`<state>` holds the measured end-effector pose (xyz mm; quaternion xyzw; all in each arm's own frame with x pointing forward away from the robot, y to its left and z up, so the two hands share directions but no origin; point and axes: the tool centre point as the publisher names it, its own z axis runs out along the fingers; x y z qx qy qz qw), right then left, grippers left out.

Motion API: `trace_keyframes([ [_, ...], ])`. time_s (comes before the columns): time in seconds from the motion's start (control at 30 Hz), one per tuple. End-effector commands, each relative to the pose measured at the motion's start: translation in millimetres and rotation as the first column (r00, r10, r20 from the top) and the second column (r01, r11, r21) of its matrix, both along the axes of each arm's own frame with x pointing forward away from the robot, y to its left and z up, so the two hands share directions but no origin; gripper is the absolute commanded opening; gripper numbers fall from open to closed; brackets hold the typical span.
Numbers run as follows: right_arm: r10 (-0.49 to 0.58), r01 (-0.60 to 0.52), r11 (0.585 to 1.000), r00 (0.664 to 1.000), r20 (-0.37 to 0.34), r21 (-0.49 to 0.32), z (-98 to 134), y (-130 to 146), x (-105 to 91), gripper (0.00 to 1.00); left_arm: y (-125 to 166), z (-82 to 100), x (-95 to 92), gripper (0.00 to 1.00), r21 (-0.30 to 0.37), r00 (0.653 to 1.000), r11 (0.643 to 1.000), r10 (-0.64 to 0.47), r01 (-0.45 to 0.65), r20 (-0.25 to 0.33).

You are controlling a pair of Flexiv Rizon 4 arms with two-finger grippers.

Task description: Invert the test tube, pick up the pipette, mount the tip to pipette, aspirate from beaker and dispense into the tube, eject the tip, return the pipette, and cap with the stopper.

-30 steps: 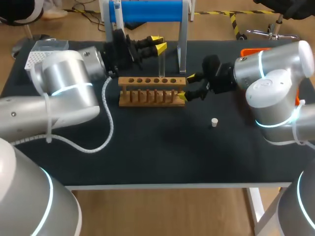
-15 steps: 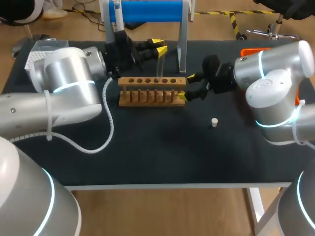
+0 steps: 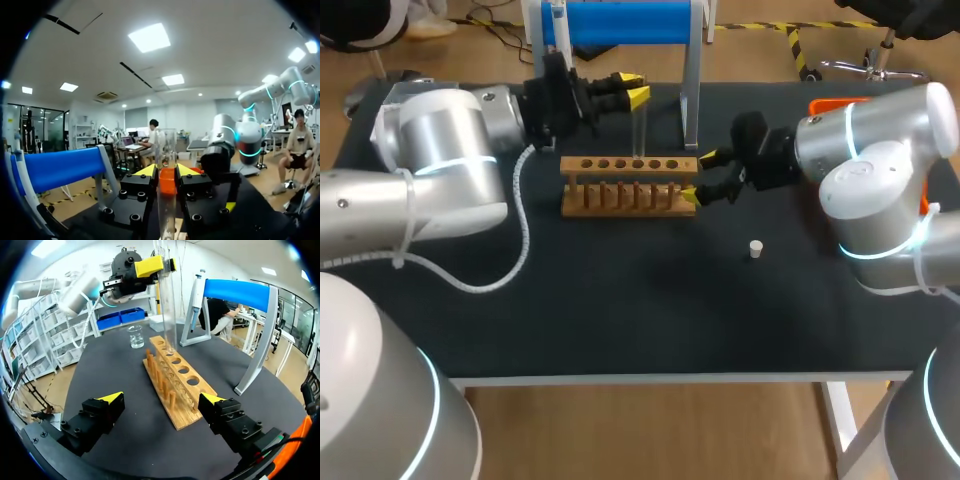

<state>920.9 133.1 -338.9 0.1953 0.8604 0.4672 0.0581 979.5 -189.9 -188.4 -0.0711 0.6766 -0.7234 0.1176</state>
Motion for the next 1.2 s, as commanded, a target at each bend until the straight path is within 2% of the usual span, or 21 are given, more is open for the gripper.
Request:
trace_keyframes([
  [0.03,0.004,-0.004,1.000,1.000,-0.003,-0.001,1,-1,0.6,1.00,1,-3.1,10.0,0.00,0.006,0.994,0.994,-0.108,0.108,-0.001],
  [0.4,0.004,-0.004,1.000,1.000,-0.003,-0.001,1,-1,0.6,1.00,0,-12.4,13.7,0.00,-0.008,0.994,0.994,-0.112,0.112,0.000],
  [1.2,0.004,-0.004,1.000,1.000,-0.003,-0.001,1,-1,0.6,1.00,1,-27.7,4.4,0.00,-0.019,0.996,0.996,-0.088,0.087,-0.022],
])
